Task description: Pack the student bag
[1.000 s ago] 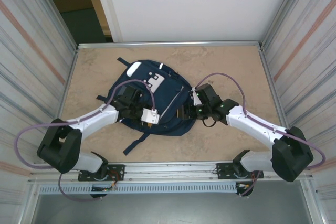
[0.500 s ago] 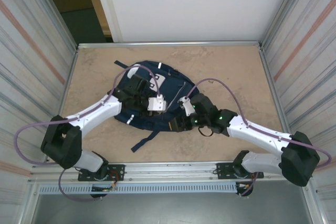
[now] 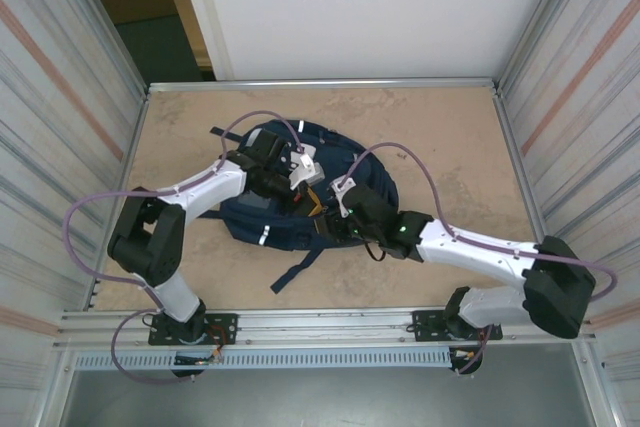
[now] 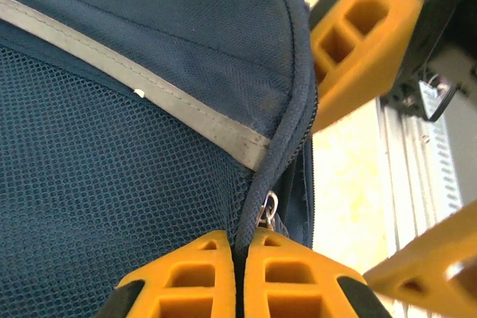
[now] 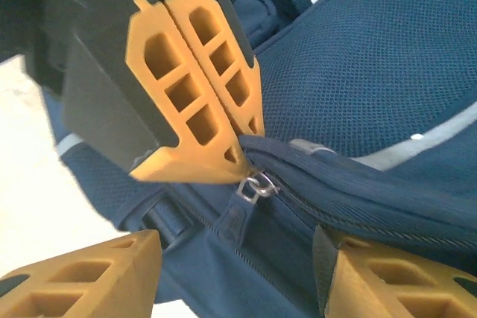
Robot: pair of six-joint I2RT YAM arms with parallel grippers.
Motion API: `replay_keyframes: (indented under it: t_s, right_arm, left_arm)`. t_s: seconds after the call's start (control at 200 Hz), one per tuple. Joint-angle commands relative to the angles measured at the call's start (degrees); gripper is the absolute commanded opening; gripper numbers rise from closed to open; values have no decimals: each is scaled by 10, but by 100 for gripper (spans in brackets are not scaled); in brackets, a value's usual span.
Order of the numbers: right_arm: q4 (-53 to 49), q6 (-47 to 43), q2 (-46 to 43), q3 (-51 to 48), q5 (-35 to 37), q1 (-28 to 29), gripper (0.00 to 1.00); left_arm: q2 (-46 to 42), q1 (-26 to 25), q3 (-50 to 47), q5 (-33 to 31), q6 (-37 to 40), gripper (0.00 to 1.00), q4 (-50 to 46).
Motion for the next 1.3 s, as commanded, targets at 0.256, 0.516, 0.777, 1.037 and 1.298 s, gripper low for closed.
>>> replay_keyframes:
  t_s: [0.256, 0.516, 0.777, 1.037, 1.298]
  right_arm:
    - [-160, 256, 141, 133, 346, 65, 36]
    - [-194, 247, 105, 135, 341, 68, 6]
    - [-196, 70, -17, 87, 59, -34, 0]
    - [-231, 30, -67, 42, -215, -215, 0]
    - [-195, -8, -81, 27, -251, -158, 22]
  left_arm:
    - [11, -2, 29, 98, -85, 0, -4]
    - [11, 2, 34, 66, -25, 0, -45]
    - [10, 8, 43, -24, 121, 0, -135]
    - [-23, 9, 31, -55, 297, 0, -172]
    - [0, 13, 96, -7, 202, 0, -216]
